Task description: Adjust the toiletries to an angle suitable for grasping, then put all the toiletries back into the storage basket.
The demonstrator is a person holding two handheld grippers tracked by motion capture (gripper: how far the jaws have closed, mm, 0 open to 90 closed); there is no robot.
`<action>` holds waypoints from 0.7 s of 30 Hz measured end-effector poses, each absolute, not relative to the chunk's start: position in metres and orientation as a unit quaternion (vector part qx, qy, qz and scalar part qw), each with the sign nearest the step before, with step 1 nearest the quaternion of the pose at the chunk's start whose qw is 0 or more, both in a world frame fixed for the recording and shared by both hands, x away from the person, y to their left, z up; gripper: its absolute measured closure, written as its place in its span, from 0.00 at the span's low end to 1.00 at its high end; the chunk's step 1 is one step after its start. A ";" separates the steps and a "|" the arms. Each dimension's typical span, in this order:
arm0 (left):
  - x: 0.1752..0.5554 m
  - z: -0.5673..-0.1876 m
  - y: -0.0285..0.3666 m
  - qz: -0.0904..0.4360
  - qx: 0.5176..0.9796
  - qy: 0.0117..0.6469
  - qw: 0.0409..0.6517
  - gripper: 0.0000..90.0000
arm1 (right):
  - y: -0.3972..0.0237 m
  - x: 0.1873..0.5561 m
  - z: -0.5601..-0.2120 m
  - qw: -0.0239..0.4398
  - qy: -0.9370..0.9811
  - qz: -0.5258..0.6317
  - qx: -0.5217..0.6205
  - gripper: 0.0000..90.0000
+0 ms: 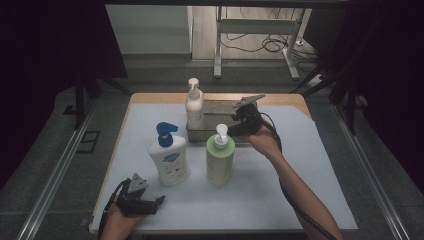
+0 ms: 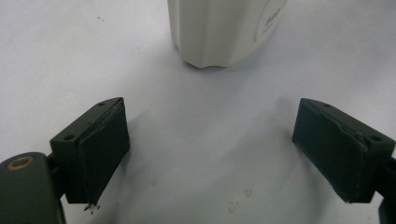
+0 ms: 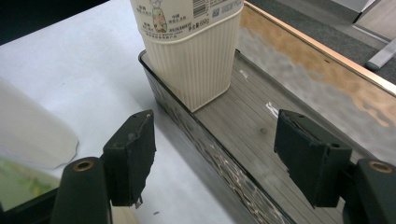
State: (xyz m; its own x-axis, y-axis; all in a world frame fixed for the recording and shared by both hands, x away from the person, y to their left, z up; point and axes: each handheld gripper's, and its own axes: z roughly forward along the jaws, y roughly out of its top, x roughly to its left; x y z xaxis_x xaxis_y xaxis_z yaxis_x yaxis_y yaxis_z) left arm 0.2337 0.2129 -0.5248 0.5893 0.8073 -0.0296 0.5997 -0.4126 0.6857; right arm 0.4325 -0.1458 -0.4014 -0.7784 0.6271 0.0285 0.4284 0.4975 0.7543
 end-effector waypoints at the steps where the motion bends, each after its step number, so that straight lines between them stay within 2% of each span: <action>1: 0.234 -0.525 0.213 0.155 0.826 0.426 0.335 0.12 | -0.148 0.431 -0.402 0.124 0.856 0.396 0.309 0.32; 21: 0.234 -0.525 0.213 0.155 0.826 0.426 0.335 0.12 | -0.185 0.400 -0.408 0.118 0.857 0.397 0.306 0.29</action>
State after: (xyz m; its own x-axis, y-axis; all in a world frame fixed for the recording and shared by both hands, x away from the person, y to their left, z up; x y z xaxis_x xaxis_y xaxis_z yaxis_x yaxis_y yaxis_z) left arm 0.2336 0.2129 -0.5247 0.5886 0.8079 -0.0285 0.6001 -0.4130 0.6850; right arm 0.4005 -0.1850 -0.4080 -0.7855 0.6176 0.0409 0.4309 0.4982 0.7525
